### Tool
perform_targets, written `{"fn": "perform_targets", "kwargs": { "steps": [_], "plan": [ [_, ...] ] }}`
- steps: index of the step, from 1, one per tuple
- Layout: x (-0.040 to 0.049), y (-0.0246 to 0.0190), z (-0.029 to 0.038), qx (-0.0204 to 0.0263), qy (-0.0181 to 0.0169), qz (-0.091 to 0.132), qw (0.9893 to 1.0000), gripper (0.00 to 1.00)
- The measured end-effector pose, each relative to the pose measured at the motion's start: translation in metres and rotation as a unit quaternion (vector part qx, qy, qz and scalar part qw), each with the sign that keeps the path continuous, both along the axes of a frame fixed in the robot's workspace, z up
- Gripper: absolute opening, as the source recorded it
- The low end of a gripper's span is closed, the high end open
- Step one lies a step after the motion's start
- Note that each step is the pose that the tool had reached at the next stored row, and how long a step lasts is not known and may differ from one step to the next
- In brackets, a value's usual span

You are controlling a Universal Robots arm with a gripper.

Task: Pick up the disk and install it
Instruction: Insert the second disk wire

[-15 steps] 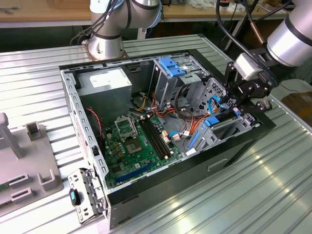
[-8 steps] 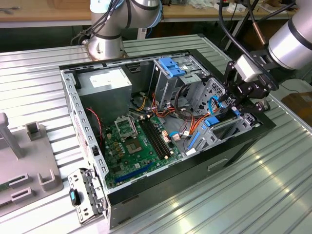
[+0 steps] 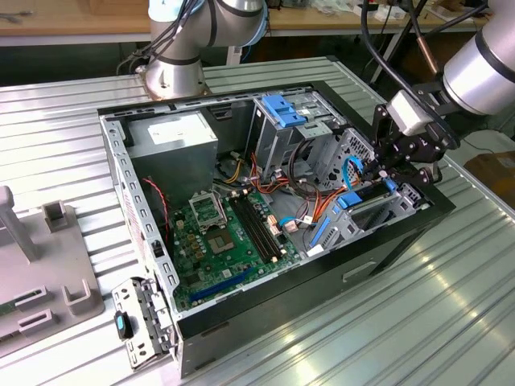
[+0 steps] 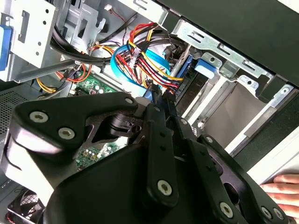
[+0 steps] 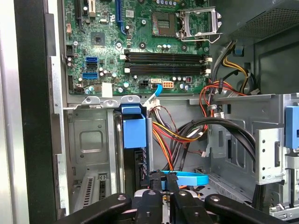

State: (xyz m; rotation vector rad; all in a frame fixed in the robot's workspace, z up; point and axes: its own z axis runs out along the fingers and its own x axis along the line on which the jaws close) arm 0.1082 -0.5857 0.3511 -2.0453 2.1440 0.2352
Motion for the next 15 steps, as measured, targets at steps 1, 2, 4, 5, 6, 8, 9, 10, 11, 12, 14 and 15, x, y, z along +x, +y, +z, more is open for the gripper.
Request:
{"fn": "perform_targets", "kwargs": {
  "steps": [1, 2, 4, 5, 6, 8, 9, 10, 11, 12, 14, 15],
  "plan": [
    [0.0, 0.0, 0.0, 0.0, 0.0, 0.0, 1.0, 0.16],
    [0.0, 0.0, 0.0, 0.0, 0.0, 0.0, 1.0, 0.16],
    [0.0, 0.0, 0.0, 0.0, 0.0, 0.0, 1.0, 0.16],
    [-0.0001, 0.0001, 0.0, -0.0056, 0.0, 0.0, 1.0, 0.16],
    [-0.0007, 0.0007, 0.0, -0.0081, 0.0, 0.0, 1.0, 0.16],
    [-0.0031, 0.0022, 0.0, -0.0094, 0.0, 0.0, 1.0, 0.16],
    [-0.0038, 0.0027, 0.0, -0.0114, 0.0, 0.0, 0.9999, 0.16],
    [-0.0045, 0.0031, 0.0001, -0.0157, 0.0, 0.0, 0.9999, 0.16],
    [-0.0051, 0.0039, 0.0002, -0.0242, 0.0, 0.0, 0.9997, 0.16],
    [-0.0054, 0.0062, 0.0011, -0.0335, -0.0002, 0.0, 0.9994, 0.16],
    [-0.0055, 0.0088, 0.0019, -0.048, -0.0005, 0.008, 0.9988, 0.16],
    [-0.0055, 0.0088, 0.0019, -0.0485, -0.0006, 0.01, 0.9988, 0.16]
  ]
}}
